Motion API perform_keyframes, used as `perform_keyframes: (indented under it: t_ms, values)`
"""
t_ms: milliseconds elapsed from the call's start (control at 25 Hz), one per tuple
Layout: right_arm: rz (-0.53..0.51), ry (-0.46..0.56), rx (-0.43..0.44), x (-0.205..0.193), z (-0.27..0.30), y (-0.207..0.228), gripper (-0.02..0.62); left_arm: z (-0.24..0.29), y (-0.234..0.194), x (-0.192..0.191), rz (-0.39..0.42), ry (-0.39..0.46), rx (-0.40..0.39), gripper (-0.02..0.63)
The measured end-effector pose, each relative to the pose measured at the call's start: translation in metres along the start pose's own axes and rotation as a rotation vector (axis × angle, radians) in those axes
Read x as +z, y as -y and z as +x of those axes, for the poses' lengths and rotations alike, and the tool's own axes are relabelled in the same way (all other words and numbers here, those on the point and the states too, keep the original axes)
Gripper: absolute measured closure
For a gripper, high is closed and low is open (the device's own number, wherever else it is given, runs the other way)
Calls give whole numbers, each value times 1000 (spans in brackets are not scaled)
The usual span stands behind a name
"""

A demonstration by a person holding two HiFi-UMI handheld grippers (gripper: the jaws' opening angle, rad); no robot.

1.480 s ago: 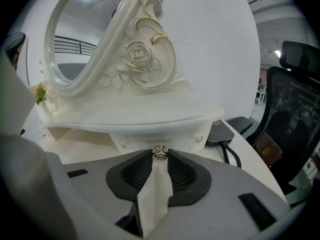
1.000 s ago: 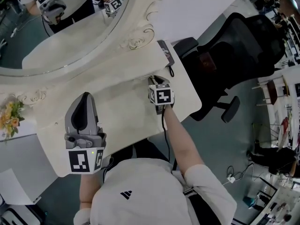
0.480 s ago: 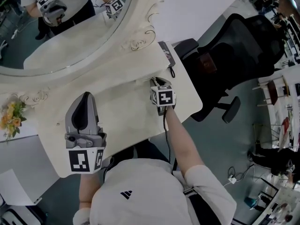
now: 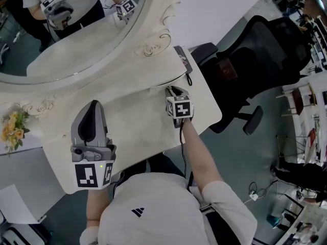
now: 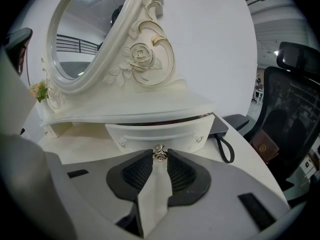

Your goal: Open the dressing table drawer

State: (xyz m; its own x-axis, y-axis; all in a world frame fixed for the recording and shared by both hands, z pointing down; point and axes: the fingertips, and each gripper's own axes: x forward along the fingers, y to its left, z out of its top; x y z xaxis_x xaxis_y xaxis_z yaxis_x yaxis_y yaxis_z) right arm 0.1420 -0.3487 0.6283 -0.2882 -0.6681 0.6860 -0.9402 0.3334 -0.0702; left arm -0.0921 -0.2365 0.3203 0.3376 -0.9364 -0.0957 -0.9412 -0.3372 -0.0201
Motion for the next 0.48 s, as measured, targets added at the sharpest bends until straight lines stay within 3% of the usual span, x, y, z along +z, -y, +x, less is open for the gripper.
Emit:
perform_keyframes:
  t_ms: [480]
  values:
    - [-9,-1,2,-3,-4,0,508,4,-1,-1,0,-2,-1,598]
